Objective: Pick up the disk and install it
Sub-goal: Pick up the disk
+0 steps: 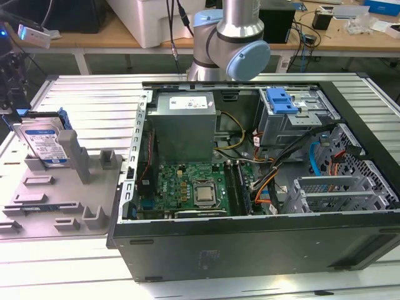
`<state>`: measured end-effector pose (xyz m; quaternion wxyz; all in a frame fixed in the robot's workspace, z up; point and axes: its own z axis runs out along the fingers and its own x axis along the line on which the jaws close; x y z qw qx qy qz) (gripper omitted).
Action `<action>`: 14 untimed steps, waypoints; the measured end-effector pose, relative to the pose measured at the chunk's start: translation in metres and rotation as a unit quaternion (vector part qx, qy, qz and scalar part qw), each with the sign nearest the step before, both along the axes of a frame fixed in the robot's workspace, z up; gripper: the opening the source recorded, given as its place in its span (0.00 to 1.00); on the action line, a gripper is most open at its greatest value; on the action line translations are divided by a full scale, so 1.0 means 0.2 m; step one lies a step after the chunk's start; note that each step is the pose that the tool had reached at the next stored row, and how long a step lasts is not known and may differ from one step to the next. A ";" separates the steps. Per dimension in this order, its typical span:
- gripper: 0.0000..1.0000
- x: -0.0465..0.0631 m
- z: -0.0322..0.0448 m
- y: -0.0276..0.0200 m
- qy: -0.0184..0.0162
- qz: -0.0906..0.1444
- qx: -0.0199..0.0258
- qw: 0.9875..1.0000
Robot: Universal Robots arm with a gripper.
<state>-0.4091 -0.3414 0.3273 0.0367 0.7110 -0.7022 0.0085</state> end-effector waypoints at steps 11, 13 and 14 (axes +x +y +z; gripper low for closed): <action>0.49 0.00 -0.043 0.000 0.000 0.000 0.000 1.000; 0.49 0.00 -0.050 0.000 -0.001 0.000 0.000 1.000; 0.49 0.00 -0.054 0.000 -0.001 0.000 0.000 1.000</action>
